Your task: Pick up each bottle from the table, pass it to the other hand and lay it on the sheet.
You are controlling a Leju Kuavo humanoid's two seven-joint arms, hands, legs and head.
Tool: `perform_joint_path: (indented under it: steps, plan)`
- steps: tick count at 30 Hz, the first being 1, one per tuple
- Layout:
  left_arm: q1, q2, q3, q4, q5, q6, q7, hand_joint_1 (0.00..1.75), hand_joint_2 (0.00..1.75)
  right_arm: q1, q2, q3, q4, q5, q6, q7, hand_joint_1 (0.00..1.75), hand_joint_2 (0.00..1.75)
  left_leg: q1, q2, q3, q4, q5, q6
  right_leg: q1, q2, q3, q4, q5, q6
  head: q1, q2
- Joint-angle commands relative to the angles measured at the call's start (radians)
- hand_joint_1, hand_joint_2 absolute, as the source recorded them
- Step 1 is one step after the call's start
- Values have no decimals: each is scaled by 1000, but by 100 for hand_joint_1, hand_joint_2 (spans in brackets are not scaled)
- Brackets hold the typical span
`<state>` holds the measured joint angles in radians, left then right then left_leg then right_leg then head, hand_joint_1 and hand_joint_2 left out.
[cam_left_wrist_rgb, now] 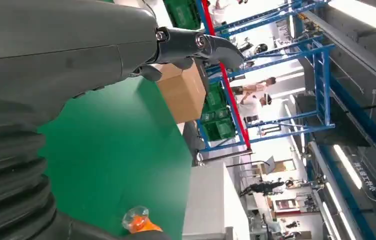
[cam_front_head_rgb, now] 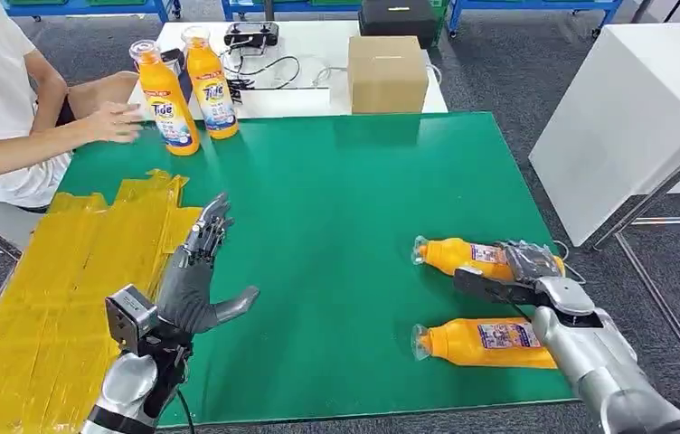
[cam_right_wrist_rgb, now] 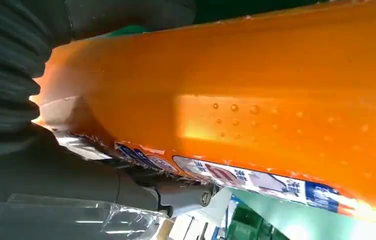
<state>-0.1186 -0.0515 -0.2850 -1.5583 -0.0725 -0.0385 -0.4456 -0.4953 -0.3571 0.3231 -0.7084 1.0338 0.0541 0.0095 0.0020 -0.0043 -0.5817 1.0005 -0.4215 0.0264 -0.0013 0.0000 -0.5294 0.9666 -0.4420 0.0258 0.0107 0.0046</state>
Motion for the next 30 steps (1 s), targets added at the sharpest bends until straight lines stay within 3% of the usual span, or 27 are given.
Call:
perform_joint_path:
  steps: [1, 4, 11, 13, 20, 21, 24, 25, 28, 30]
  plan:
    - [-12, -4, -1, 24, -2, 4, 13, 0, 175, 49, 73, -29, -11, 3, -168, 35, 175, 175, 1, -1, 1, -2, 0, -1, 1, -1, 2, -3, 0, 0, 0, 0]
    - [10, -9, 5, -2, -13, 5, 22, 0, 175, 116, 123, -104, -171, 31, -280, 54, 175, 175, 1, 2, 0, -3, 0, -2, 1, 2, 0, -3, 1, -1, 0, 0]
    - [13, -10, 3, -5, -15, 4, 24, 0, 175, 142, 134, -125, -226, 35, -305, 58, 175, 175, 1, 0, -6, -1, 0, -2, 1, 1, -5, 0, -1, 0, 0, 0]
    - [17, -10, 1, -5, -17, 4, 24, 0, 175, 181, 180, -190, -304, 26, -450, 2, 175, 175, 1, 0, -6, -1, -1, -2, 1, 0, -4, -1, -1, 0, 0, 0]
    - [39, 2, -14, -20, -26, 10, 21, 0, 175, 336, 296, -296, -668, -197, -563, -139, 175, 175, 1, 1, -11, -1, -2, -2, 1, 1, -10, 1, -2, -1, 0, 0]
    - [43, 3, -18, -20, -26, 9, 21, 0, 175, 371, 334, -320, -749, -301, -604, -215, 175, 175, 1, 0, -9, -1, -3, -3, 1, 0, -7, 0, -3, -1, 0, 0]
    - [48, 6, -23, -15, -20, 7, 22, 0, 175, 423, 357, -310, -858, -382, -579, -243, 175, 175, 1, -5, -14, -1, -1, -2, 1, -2, -12, 1, -2, -1, 0, 0]
    - [45, 10, -26, -12, -20, 7, 22, 0, 175, 432, 368, -305, -887, -498, -539, -292, 175, 175, 0, -4, -15, -1, -1, -2, 0, -1, -13, 1, -2, -1, 0, 0]
    - [35, 17, -33, 7, -16, 6, 24, 0, 175, 441, 389, -296, -922, -660, -466, -364, 175, 175, 0, -3, -15, -1, -1, -2, 0, -1, -13, 1, -2, -1, 0, 0]
    - [20, 23, -41, 26, -9, 6, 25, 0, 175, 430, 391, -265, -925, -829, -322, -393, 175, 175, 1, -3, -13, -1, -2, -3, 1, -1, -11, 1, -3, -1, 0, 0]
